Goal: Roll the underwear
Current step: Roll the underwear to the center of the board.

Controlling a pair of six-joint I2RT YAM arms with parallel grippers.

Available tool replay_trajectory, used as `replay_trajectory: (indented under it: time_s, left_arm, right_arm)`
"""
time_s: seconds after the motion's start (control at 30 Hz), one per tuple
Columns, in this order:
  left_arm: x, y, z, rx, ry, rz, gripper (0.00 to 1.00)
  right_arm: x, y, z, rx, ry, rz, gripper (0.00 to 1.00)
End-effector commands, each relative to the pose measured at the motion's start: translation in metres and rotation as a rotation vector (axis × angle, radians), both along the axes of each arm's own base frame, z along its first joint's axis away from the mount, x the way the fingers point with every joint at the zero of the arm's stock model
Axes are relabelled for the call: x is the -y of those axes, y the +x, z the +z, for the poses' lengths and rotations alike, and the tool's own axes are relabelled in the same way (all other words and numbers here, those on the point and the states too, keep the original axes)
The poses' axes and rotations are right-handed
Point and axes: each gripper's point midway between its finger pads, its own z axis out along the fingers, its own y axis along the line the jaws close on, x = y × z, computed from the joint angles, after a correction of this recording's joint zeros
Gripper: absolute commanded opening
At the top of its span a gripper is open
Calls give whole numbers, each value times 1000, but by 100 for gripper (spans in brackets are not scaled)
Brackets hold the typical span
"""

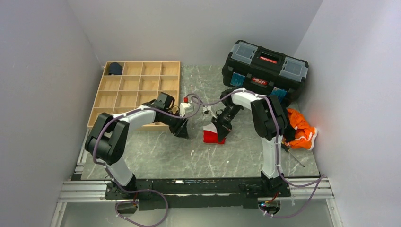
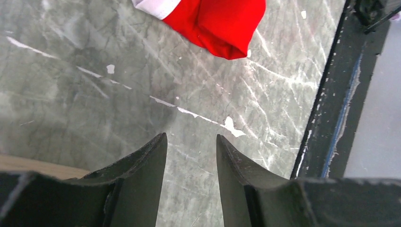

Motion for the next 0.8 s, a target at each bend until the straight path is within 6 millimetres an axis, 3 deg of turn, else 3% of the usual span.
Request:
replay_trajectory:
  time_s: [0.0, 0.2, 0.4, 0.63, 0.77]
  left_arm:
    - [-2, 22, 18, 181, -12, 45, 48]
    - [6, 22, 38, 272, -42, 5, 49]
    - [30, 13, 53, 380, -78, -81, 50]
    - [61, -3, 55, 497, -81, -182, 54]
    - [80, -10, 50, 522, -62, -258, 62]
  right_arm:
    - [-3, -9, -8, -108, 2, 35, 0]
    - [-8, -8, -10, -174, 19, 39, 0]
    - [-11, -5, -16, -203, 27, 39, 0]
    - [-11, -6, -20, -219, 20, 37, 0]
    - [-11, -5, -21, -220, 11, 32, 0]
